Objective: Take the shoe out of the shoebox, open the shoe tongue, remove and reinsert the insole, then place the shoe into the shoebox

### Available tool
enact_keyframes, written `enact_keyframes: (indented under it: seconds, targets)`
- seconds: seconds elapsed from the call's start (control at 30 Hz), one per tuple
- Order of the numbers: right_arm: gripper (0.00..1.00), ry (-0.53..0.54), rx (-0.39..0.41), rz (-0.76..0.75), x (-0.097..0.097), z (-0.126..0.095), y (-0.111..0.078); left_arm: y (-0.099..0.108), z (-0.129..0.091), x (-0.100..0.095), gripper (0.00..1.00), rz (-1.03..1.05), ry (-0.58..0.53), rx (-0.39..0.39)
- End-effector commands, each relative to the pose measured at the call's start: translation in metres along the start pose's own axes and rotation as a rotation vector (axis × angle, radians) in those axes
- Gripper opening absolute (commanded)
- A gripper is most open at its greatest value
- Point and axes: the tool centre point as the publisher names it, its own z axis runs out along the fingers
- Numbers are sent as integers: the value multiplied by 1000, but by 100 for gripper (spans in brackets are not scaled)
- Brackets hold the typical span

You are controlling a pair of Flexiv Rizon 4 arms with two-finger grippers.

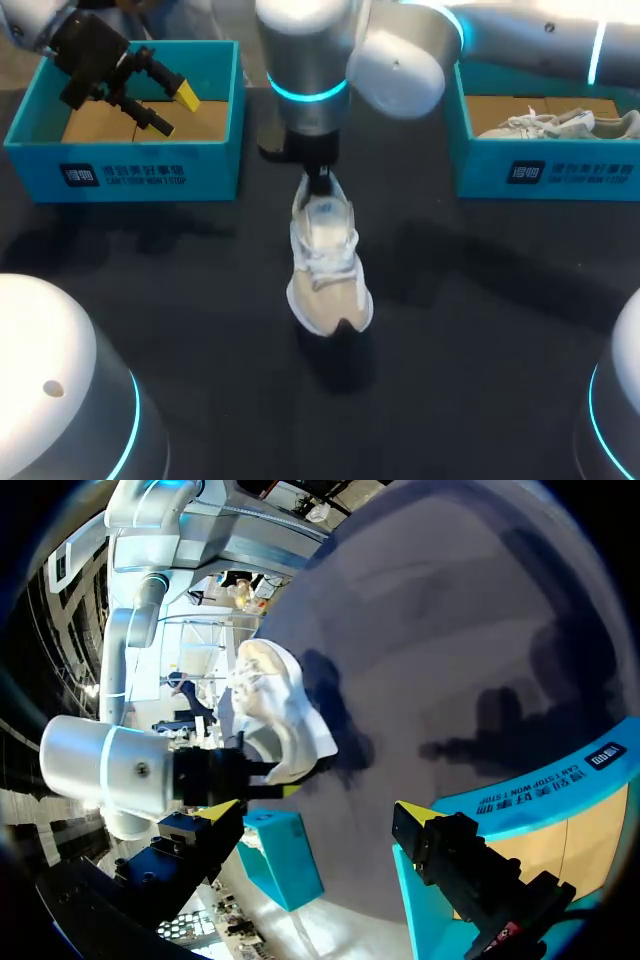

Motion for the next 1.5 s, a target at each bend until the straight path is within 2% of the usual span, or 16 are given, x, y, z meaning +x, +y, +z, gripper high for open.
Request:
enact_keyframes:
  seconds: [0.03, 0.3, 0.4, 0.43, 0.7, 1.43, 1.5]
  targets:
    - [0, -3, 9, 4, -10, -61, -11, 0, 0, 0, 100, 1, 3, 1]
    - [0, -32, 16, -2, -28, -123, -18, 0, 0, 0, 100, 1, 3, 1]
    - [0, -34, 18, -1, -29, -128, -18, 0, 0, 0, 100, 1, 3, 1]
    - [0, -62, 10, 9, -37, -154, -21, 0, 0, 0, 100, 1, 3, 1]
    - [0, -110, -25, 28, -50, -194, -24, 0, 0, 0, 100, 1, 3, 1]
    - [0, -110, -25, 28, -50, -194, -24, 0, 0, 0, 100, 1, 3, 1]
    - [0, -121, -26, 35, -63, -192, -36, 0, 0, 0, 100, 1, 3, 1]
